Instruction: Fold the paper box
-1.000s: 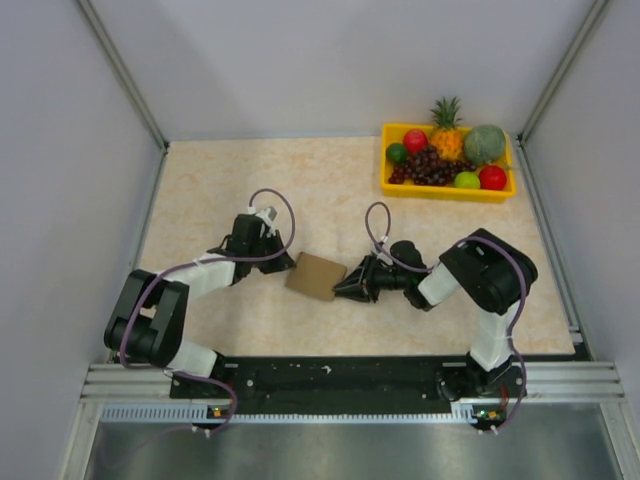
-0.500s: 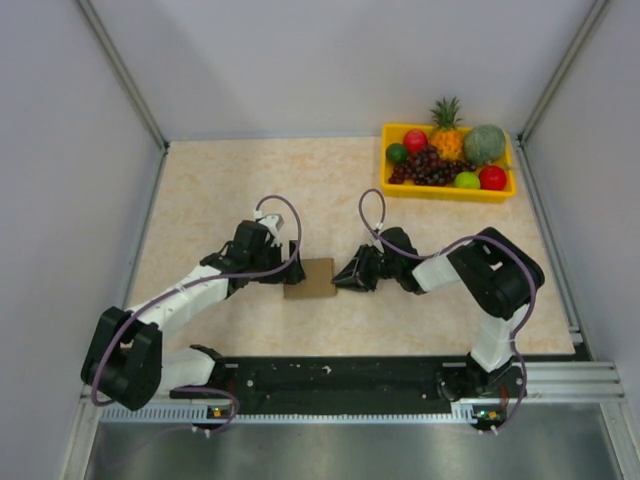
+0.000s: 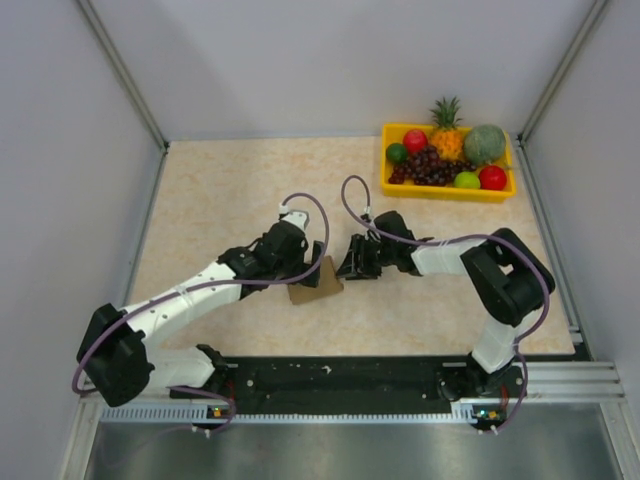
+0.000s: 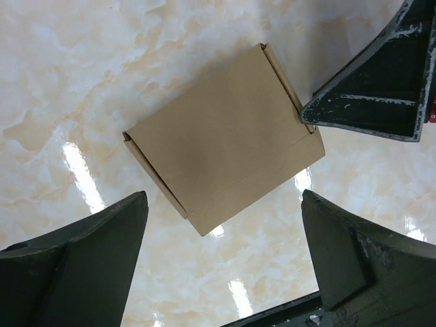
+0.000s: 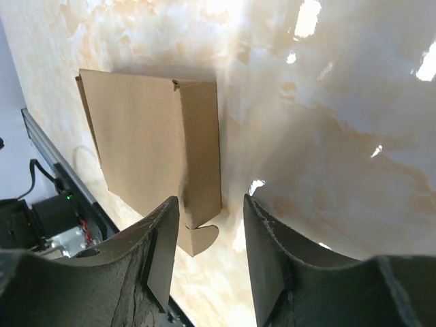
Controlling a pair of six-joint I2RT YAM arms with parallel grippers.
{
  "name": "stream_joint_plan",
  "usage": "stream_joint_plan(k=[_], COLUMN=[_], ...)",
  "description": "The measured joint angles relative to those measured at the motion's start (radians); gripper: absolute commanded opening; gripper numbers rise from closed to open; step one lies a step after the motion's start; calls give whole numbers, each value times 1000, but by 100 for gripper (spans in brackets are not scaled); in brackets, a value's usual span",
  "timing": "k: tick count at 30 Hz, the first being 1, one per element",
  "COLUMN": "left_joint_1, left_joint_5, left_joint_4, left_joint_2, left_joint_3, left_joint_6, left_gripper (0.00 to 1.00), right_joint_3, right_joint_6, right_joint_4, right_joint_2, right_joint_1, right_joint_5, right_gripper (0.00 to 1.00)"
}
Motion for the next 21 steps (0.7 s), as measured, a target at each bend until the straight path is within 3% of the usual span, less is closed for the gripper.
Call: stream_joint_plan(k=[5,12,17,21], left_joint_1=[37,274,313,325], left_joint_5=[-2,264,409,456], left_joint_4=[-23,67,129,175], left_joint_2=[0,-13,10,33], left_joint_3=[8,-94,-151,-179], left_joint_6=[-25,-31,-42,-45], left_gripper=[98,98,99,93], right_joint_3=[24,25,26,19], right_joint_6=[-130,-338,-421,-448], right_joint_4=[-43,-84,-100,-82], right_joint_2=[-10,-49,-49,-50], right_joint_1=[-15,-42,-44,-37], right_joint_5=[-53,-123,-216,-258], right_gripper=[58,58,56,52])
